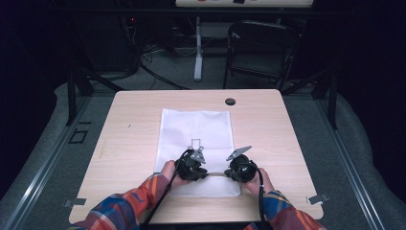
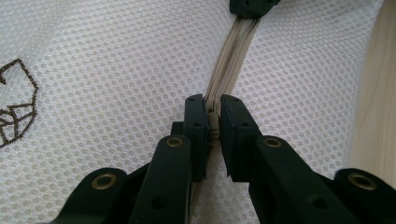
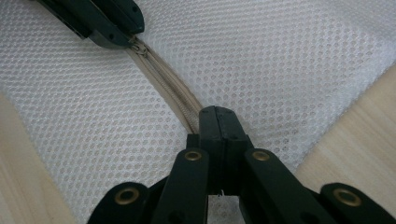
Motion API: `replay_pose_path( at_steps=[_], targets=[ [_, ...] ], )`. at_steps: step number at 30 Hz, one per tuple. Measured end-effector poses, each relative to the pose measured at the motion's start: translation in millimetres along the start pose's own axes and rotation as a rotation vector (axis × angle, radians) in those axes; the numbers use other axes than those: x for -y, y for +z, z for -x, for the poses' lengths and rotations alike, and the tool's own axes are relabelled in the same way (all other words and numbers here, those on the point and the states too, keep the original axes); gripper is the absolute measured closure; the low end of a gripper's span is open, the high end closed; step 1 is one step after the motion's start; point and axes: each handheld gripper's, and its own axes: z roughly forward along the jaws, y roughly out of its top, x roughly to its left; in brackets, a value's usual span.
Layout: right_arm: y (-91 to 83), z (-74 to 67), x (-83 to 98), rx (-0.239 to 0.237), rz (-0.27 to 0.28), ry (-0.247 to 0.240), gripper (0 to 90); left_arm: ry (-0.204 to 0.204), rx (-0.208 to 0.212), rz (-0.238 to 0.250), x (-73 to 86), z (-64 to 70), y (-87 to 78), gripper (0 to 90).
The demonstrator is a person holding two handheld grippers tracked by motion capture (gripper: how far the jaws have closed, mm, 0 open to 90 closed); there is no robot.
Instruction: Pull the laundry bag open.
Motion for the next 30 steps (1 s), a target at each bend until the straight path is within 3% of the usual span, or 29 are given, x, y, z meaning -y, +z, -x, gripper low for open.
replay_pose_path(
  at_steps=[17,25,30],
  targets=[
    [-0.1,0.5,0.5,-0.009,0.002,0.007,90.0,-0.003,0.006,-0.008,2.1,-0.2,-6.5,81.5],
    [0.0,0.3,0.2,-0.009,0.001,0.01,90.0,-0.02,0.03,-0.002,0.3,-0.5,0.7,80.3],
    [-0.2,0.5,0.2,-0.006,-0.002,0.006,90.0,-0.021,0.011,-0.013,-1.9,2.6,1.6,81.7]
  ],
)
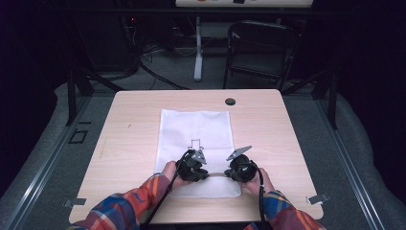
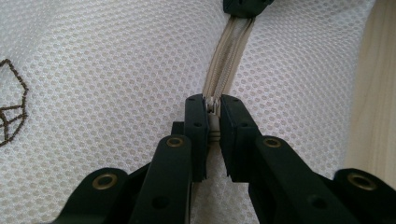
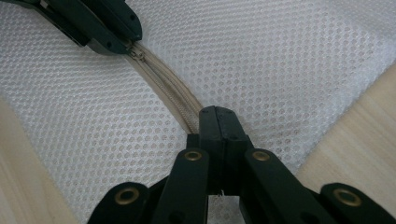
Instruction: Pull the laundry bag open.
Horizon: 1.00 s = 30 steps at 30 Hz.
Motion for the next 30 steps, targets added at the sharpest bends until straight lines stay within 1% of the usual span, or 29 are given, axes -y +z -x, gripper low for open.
replay_pose_path(
  at_steps=[2,4,7,8,9,11,14,17,22,24,25,26,28,29,30],
  targets=[
    [0.2,-0.3,0.1,0.002,0.003,0.0,90.0,-0.005,-0.006,-0.011,0.3,0.5,-1.7,81.8],
    [0.0,-0.5,-0.1,0.007,-0.002,-0.007,90.0,-0.016,-0.008,-0.011,1.7,-0.2,-3.9,81.9],
    [0.0,-0.7,0.0,0.003,-0.001,-0.007,90.0,-0.011,-0.014,-0.023,1.9,0.7,-5.2,81.9],
    [0.0,-0.8,0.0,0.003,-0.001,-0.006,90.0,-0.006,-0.031,-0.046,2.3,1.0,-6.0,81.9],
    [-0.1,-0.8,0.0,0.002,-0.003,-0.007,90.0,-0.015,-0.034,-0.047,5.0,-0.9,-8.3,81.9],
    [0.1,-0.9,0.5,0.003,0.004,0.001,90.0,-0.049,-0.032,-0.045,12.3,-6.3,-13.9,81.9],
    [-0.1,0.1,0.4,-0.002,0.001,-0.001,90.0,-0.051,-0.036,-0.046,18.3,-6.9,-18.9,81.8],
    [-0.2,-0.3,-0.1,0.001,-0.004,-0.007,90.0,-0.047,-0.037,-0.054,19.4,-6.5,-20.5,81.7],
    [-0.1,-0.2,0.2,-0.001,-0.001,-0.003,90.0,-0.059,-0.035,-0.058,23.9,-9.5,-24.5,81.7],
    [0.1,0.1,0.3,-0.002,0.002,-0.008,90.0,-0.068,-0.036,-0.057,26.9,-11.0,-27.0,81.6],
    [0.2,0.1,0.3,-0.003,0.002,-0.008,90.0,-0.065,-0.039,-0.063,28.4,-11.8,-28.4,81.6],
    [0.2,0.1,0.2,-0.002,0.002,-0.008,90.0,-0.076,-0.037,-0.062,29.6,-11.9,-29.4,81.6],
    [-0.1,0.1,-0.1,-0.001,-0.003,-0.012,90.0,-0.072,-0.039,-0.065,31.8,-13.1,-31.9,81.6],
    [0.0,-0.3,-0.2,0.003,-0.003,-0.011,90.0,-0.081,-0.043,-0.061,32.9,-13.0,-32.6,81.5],
    [0.2,-0.5,-0.5,-0.003,-0.002,-0.011,90.0,-0.081,-0.039,-0.062,34.1,-13.9,-33.6,81.5]
  ],
)
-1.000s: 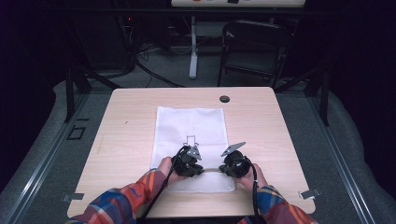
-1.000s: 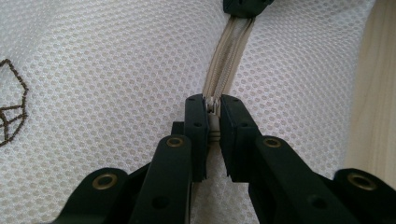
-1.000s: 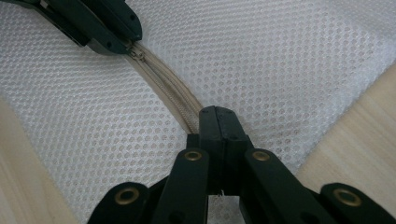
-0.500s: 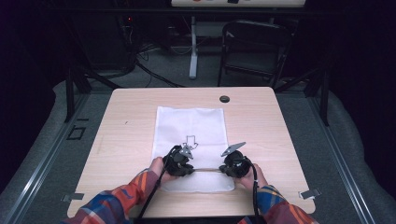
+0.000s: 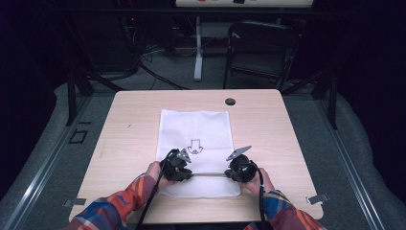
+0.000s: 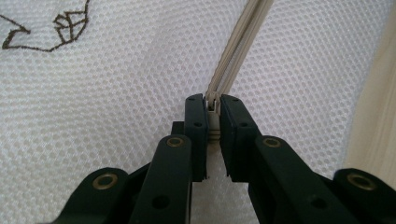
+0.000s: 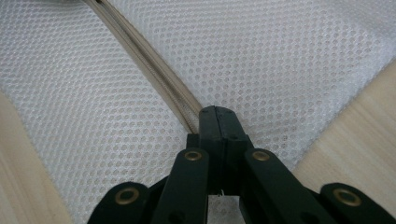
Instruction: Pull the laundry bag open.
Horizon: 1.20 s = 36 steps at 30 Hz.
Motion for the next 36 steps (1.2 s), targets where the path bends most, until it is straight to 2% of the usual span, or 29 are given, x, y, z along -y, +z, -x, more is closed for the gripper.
replay_pose_path(
  at_steps=[21,36],
  targets=[
    [0.2,0.2,-1.0,-0.004,-0.005,0.004,90.0,-0.049,-0.018,-0.036,21.3,-10.4,-16.3,81.5],
    [0.2,0.5,-0.1,-0.003,0.001,-0.006,90.0,-0.117,-0.049,-0.046,40.8,-18.3,-30.8,81.5]
  ],
)
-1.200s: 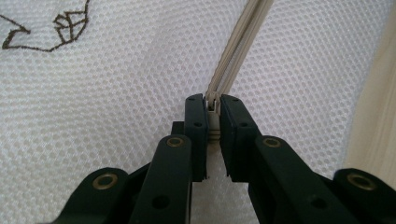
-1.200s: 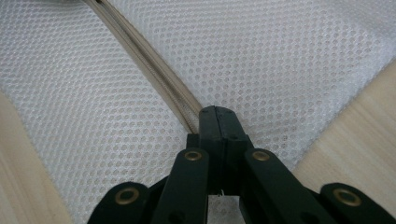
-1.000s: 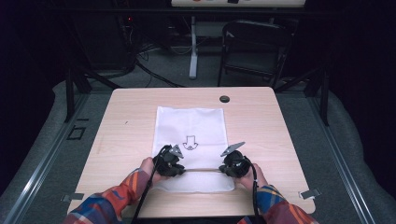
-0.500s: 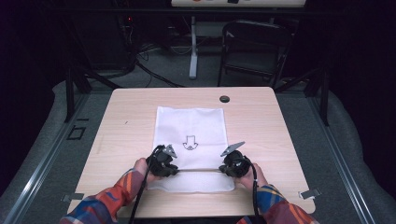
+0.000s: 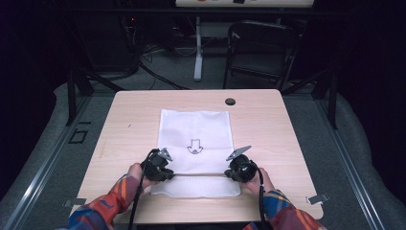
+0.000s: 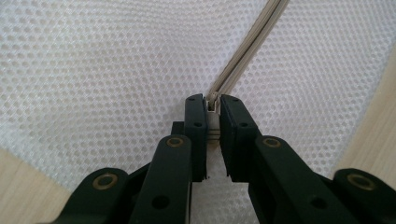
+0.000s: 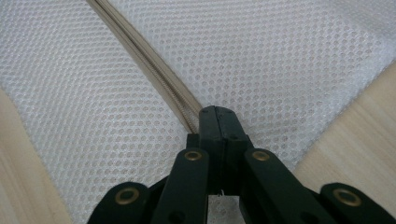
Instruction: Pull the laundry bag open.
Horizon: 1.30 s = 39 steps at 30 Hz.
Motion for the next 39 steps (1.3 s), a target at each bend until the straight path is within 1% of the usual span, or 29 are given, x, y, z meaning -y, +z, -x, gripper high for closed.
replay_pose_path(
  at_steps=[5,8,12,13,15,18,21,23,25,27,28,30,32,33,36,37,38,39],
  targets=[
    [-0.3,-0.8,-0.2,0.003,-0.004,0.005,90.0,-0.006,-0.013,-0.008,3.9,-1.5,-3.6,81.5],
    [-0.3,-0.7,-0.1,0.002,-0.003,0.003,90.0,-0.018,-0.017,-0.009,8.5,-4.2,-6.5,81.5],
    [-0.5,0.0,0.2,0.005,-0.005,-0.001,90.0,-0.042,-0.023,-0.007,14.2,-6.9,-10.8,81.5],
    [-0.8,-0.1,0.1,0.005,-0.009,-0.002,90.0,-0.041,-0.03,-0.006,15.6,-8.2,-12.1,81.5],
    [-0.8,-0.1,0.2,0.005,-0.007,-0.001,90.0,-0.058,-0.031,-0.005,19.1,-10.0,-14.8,81.5],
    [-0.5,-0.1,0.4,0.006,-0.003,0.0,90.0,-0.071,-0.038,-0.002,24.0,-12.0,-18.6,81.5],
    [-0.8,-0.2,0.1,0.006,-0.009,-0.002,90.0,-0.076,-0.055,-0.006,27.7,-12.3,-22.1,81.6],
    [-0.8,-0.4,0.1,0.007,-0.009,-0.002,90.0,-0.081,-0.075,-0.008,30.7,-12.7,-24.9,81.6],
    [-0.7,-0.1,0.4,0.004,-0.006,-0.001,90.0,-0.096,-0.082,-0.005,34.7,-15.0,-28.7,81.6],
    [-1.2,-0.2,0.3,0.006,-0.013,-0.003,90.0,-0.115,-0.11,-0.013,39.6,-17.4,-32.2,81.7],
    [-1.1,-0.1,0.6,0.007,-0.008,0.0,90.0,-0.131,-0.117,-0.015,43.4,-19.6,-34.6,81.7],
    [-1.0,0.3,1.3,0.004,-0.002,0.007,90.0,-0.166,-0.084,0.014,50.0,-24.1,-39.5,81.7],
    [-1.0,0.2,1.1,0.004,-0.004,0.006,90.0,-0.145,-0.109,0.009,49.0,-20.6,-40.4,81.6],
    [-1.0,0.2,1.1,0.005,-0.004,0.005,90.0,-0.14,-0.111,-0.001,48.3,-19.9,-39.8,81.6],
    [-1.0,0.2,1.3,0.005,-0.002,0.007,90.0,-0.142,-0.101,-0.005,48.0,-21.3,-37.6,81.2],
    [-1.1,0.3,2.0,-0.002,0.003,0.005,90.0,-0.143,-0.095,-0.008,47.5,-21.0,-37.4,81.2],
    [-1.7,1.5,2.3,-0.003,-0.001,-0.002,90.0,-0.139,-0.098,-0.006,46.7,-20.4,-37.3,80.8],
    [-0.7,0.0,2.7,0.002,0.014,-0.005,90.0,-0.138,-0.102,-0.001,46.0,-20.1,-37.7,80.2]
  ],
)
